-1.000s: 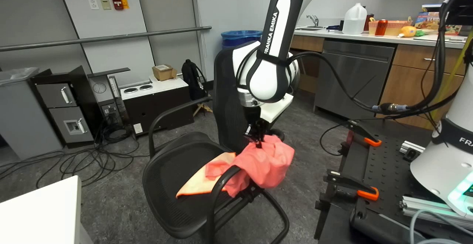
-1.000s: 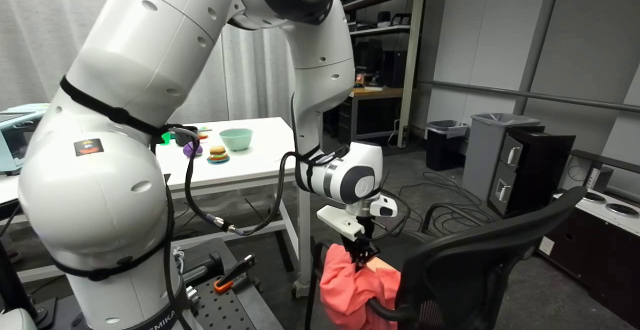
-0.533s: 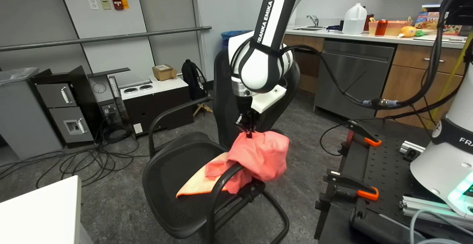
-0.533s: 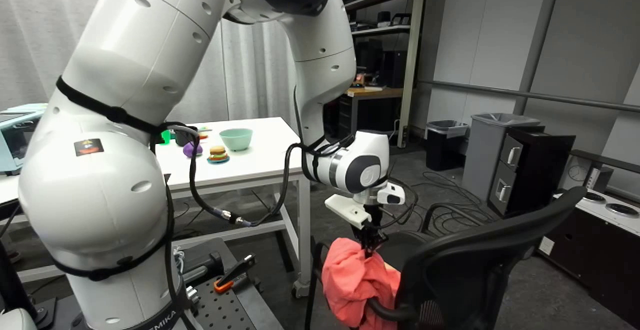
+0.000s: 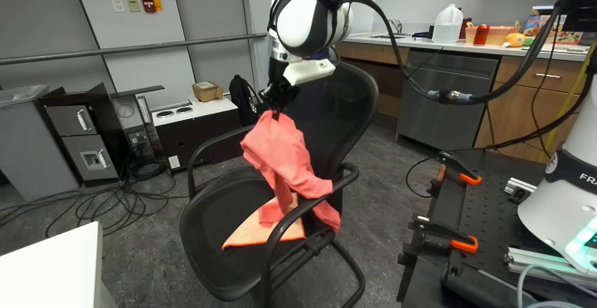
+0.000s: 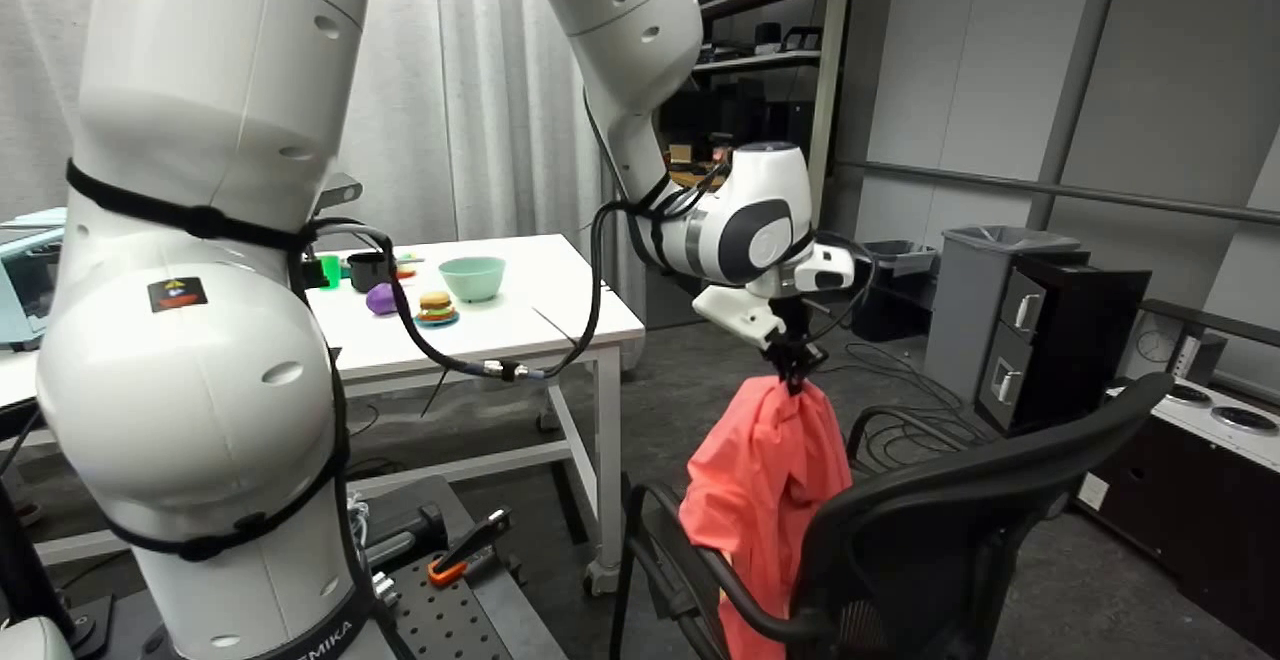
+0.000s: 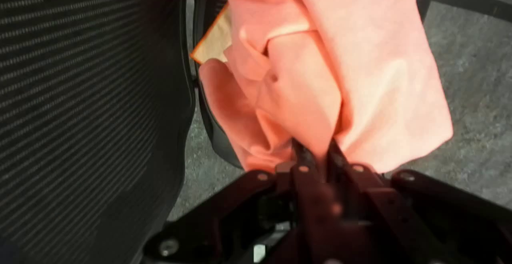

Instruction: Move the sweatshirt from the armrest to the backrest of the chair

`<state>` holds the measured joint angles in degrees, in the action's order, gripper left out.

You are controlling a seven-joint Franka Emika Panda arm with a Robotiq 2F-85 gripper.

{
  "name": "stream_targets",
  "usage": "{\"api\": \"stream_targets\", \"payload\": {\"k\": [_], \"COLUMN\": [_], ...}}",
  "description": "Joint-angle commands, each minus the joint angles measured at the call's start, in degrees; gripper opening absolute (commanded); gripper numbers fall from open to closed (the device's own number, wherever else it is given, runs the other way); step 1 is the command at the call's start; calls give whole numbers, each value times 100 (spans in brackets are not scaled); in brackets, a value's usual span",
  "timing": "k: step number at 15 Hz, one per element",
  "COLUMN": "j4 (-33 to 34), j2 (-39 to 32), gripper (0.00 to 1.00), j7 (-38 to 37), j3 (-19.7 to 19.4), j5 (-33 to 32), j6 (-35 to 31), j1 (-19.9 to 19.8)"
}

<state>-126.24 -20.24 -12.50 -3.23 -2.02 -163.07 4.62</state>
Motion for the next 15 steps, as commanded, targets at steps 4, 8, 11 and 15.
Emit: {"api": "stream_targets", "payload": {"k": [4, 8, 11, 15], "j4": [860, 1354, 1694, 2152], "j2": [422, 352, 303, 284], "gripper": [3, 3, 3, 3], "j7": [-377, -906, -1343, -1831], "j3": [-256, -781, -1296, -1992], "j5": [46, -325, -629, -949], "j6": [-277, -808, -1186, -1123], "j1": [-62, 88, 167, 254]}}
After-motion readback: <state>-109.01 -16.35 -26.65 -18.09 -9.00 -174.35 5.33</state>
